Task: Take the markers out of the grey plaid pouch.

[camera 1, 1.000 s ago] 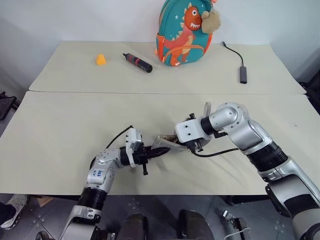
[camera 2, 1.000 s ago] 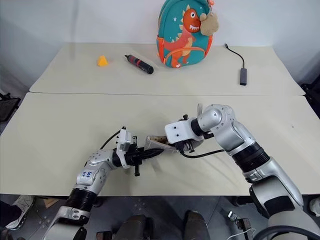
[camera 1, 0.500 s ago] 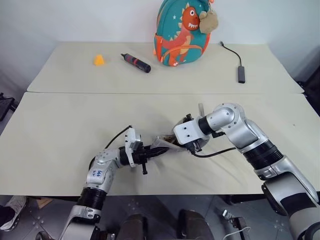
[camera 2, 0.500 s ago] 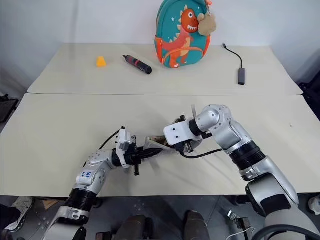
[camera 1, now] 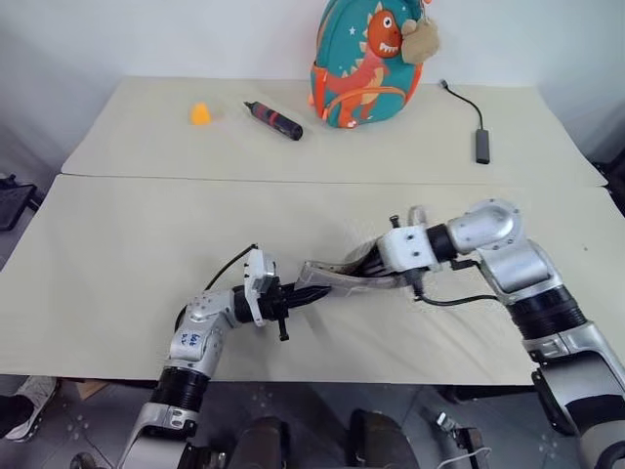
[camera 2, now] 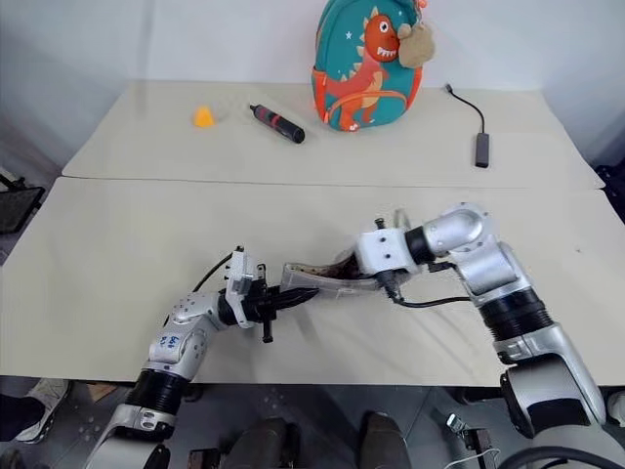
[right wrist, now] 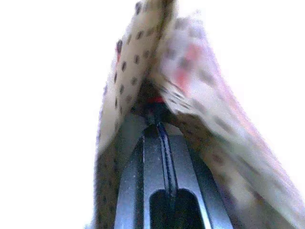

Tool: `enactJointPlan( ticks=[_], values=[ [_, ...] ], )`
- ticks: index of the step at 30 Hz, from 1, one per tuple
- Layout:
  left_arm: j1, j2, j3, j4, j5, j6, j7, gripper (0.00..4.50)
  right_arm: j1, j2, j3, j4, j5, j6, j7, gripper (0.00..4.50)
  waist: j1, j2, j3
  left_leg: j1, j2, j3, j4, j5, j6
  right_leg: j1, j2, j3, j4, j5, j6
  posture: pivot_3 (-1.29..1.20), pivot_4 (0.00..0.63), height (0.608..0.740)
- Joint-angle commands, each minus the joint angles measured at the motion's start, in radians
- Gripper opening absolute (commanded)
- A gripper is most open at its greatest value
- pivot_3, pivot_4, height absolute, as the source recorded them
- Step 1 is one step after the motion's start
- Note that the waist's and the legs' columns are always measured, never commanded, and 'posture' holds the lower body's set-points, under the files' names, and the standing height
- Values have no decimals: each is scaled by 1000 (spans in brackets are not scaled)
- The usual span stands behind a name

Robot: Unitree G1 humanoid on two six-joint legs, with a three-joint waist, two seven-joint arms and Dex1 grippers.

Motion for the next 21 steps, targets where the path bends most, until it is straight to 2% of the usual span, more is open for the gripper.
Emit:
enactJointPlan(
  ticks=[1,9,13,18,21],
  values=[
    [13,5,9,-39,-18,-4,-2,0,9,-22,-90,16,91,-13,15,11,0,0,0,0,0,0,0,0,0,0,0,0,0,0,0,0,150,740],
    [23,8,9,-53,-22,9,-6,0,119,-58,-226,-93,293,197,3,11,3,0,0,0,0,0,-1,0,0,0,0,-1,-1,0,0,0,150,740],
    [26,11,7,-57,-23,14,-10,0,142,-83,-224,-133,280,212,-4,11,2,1,1,0,0,0,-1,0,0,0,0,-1,-1,0,0,0,150,740],
    [12,1,-7,-49,-19,17,-21,0,138,-117,-129,-207,195,285,-15,11,2,1,1,0,0,0,-1,0,0,0,0,-1,-1,0,0,0,150,740],
    [6,-2,-11,-42,-17,17,-28,0,116,-109,-82,-232,163,300,-13,901,3,1,1,0,0,0,-1,0,0,0,0,-1,-1,0,0,0,150,740]
  ],
)
